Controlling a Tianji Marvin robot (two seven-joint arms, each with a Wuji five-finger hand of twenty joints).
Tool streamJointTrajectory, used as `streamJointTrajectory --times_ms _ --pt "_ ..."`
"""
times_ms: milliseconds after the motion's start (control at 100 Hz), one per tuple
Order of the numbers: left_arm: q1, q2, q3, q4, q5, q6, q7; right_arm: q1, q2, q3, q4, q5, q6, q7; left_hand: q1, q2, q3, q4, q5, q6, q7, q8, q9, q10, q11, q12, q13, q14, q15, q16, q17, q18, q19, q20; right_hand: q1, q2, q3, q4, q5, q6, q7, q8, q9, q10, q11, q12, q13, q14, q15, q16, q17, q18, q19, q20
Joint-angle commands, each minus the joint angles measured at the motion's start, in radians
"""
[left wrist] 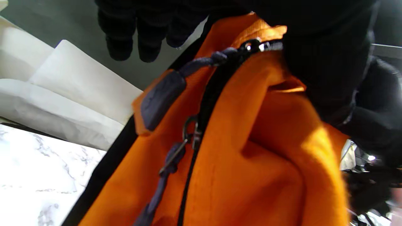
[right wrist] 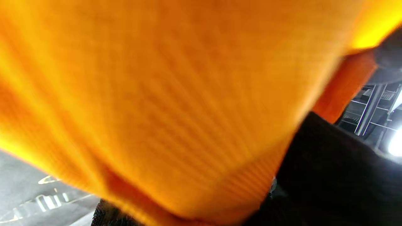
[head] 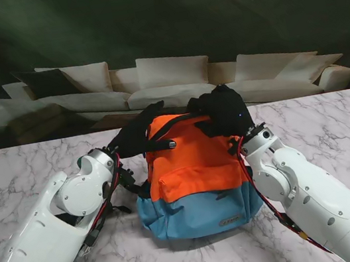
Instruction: Put the umbrella and water cup into the side pockets of the backpack
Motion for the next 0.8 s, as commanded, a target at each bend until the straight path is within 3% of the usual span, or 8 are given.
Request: streamJointTrajectory --times_ms 0,130,190,350,410,550,610,790 --pt "-0.020 -0.017 0.013 0.016 -0.010 0.023 -0.024 0.000 -0.002 -0.004 -0.019 -0.001 -0.015 0.000 0.021 -0.038 0.007 -0.015 -0.035 -0.018 -0.025 -0.046 -0.020 0.010 0.003 0.019 0.045 -0.016 0.037 0.031 0.016 -0.035 0.056 0.030 0.107 0.122 0.082 0.077 0.011 -0.146 0.061 0.024 0.002 0.063 0.049 -0.016 0.014 -0.080 0.012 -0.017 -0.017 -0.001 -0.009 0.010" --pt "-0.048 -0.023 0.046 0.034 -0.050 0.060 -0.038 -0.004 0.000 -0.009 -0.023 -0.003 -0.021 0.010 0.121 -0.044 0.021 0.001 -0.034 -0.026 -0.012 -0.072 0.095 -0.011 0.030 0.067 0.180 -0.049 0.106 0.119 0.041 -0.049 0.305 0.083 0.107 0.122 0.082 0.077 0.011 -0.146 0.062 0.024 0.001 0.061 0.049 -0.017 0.014 -0.078 0.011 -0.018 -0.018 0.003 -0.010 0.010" --pt "-0.056 -0.027 0.060 0.039 -0.051 0.069 -0.033 -0.004 0.000 -0.011 -0.024 -0.004 -0.021 0.013 0.233 -0.034 0.032 0.010 -0.027 -0.022 0.038 0.112 0.272 -0.041 0.080 0.123 0.318 -0.060 0.167 0.177 0.092 -0.046 0.523 0.081 0.106 0.123 0.081 0.076 0.010 -0.146 0.062 0.024 0.001 0.061 0.049 -0.017 0.013 -0.077 0.011 -0.019 -0.019 0.004 -0.011 0.009" --pt "-0.055 -0.048 0.088 0.037 -0.062 0.095 0.035 -0.006 -0.001 -0.014 -0.027 0.003 -0.022 0.018 0.512 -0.005 0.103 0.042 0.468 -0.127 0.355 0.394 0.726 -0.155 0.301 0.294 0.712 -0.112 0.353 0.248 0.358 -0.059 0.893 0.032 0.110 0.136 0.054 0.073 -0.015 -0.136 0.056 0.000 -0.006 0.051 0.042 -0.020 0.004 -0.069 -0.002 -0.027 -0.029 0.010 -0.014 0.010" --pt "-0.053 -0.054 0.096 0.035 -0.049 0.095 0.068 -0.010 -0.002 -0.013 -0.031 0.010 -0.023 0.026 0.594 -0.014 0.121 0.045 0.566 -0.194 0.557 0.446 0.882 -0.206 0.257 0.370 0.806 -0.130 0.402 0.247 0.431 -0.065 0.965 0.015 0.111 0.179 0.008 0.070 -0.070 -0.101 0.062 -0.064 -0.031 -0.018 0.017 -0.032 -0.023 -0.051 -0.018 -0.035 -0.056 0.024 -0.015 0.015" --pt "-0.048 -0.066 0.101 0.043 0.008 0.071 0.146 -0.034 0.002 -0.001 -0.057 0.034 -0.016 0.093 0.594 -0.014 0.124 0.044 0.553 -0.271 0.826 0.386 0.932 -0.221 0.290 0.325 0.873 -0.146 0.420 0.226 0.500 -0.090 1.003 -0.009 -0.104 0.262 -0.101 0.114 -0.295 0.072 -0.070 -0.283 -0.285 -0.049 -0.265 -0.103 -0.228 0.009 -0.082 -0.062 -0.157 0.091 0.002 0.049" --pt "-0.045 -0.068 0.099 0.044 0.028 0.061 0.167 -0.048 0.005 0.009 -0.075 0.039 -0.010 0.121 0.594 -0.015 0.123 0.044 0.552 -0.276 0.835 0.381 0.933 -0.222 0.291 0.324 0.875 -0.149 0.420 0.225 0.504 -0.093 1.004 -0.010 -0.270 0.307 -0.132 0.238 -0.337 0.152 -0.266 -0.158 -0.458 -0.023 -0.366 -0.139 -0.356 0.020 -0.093 -0.086 -0.210 0.107 0.003 0.066" --pt "-0.048 -0.066 0.096 0.047 0.045 0.042 0.171 -0.101 0.019 0.052 -0.164 0.003 0.015 0.169 0.593 -0.012 0.124 0.045 0.545 -0.284 0.845 0.378 0.929 -0.223 0.291 0.324 0.874 -0.152 0.417 0.223 0.504 -0.099 1.002 -0.011 -0.406 0.220 -0.250 0.240 -0.565 0.315 -0.479 -0.222 -0.786 0.043 -0.512 -0.275 -0.536 0.056 -0.192 -0.171 -0.291 0.120 -0.027 0.074"
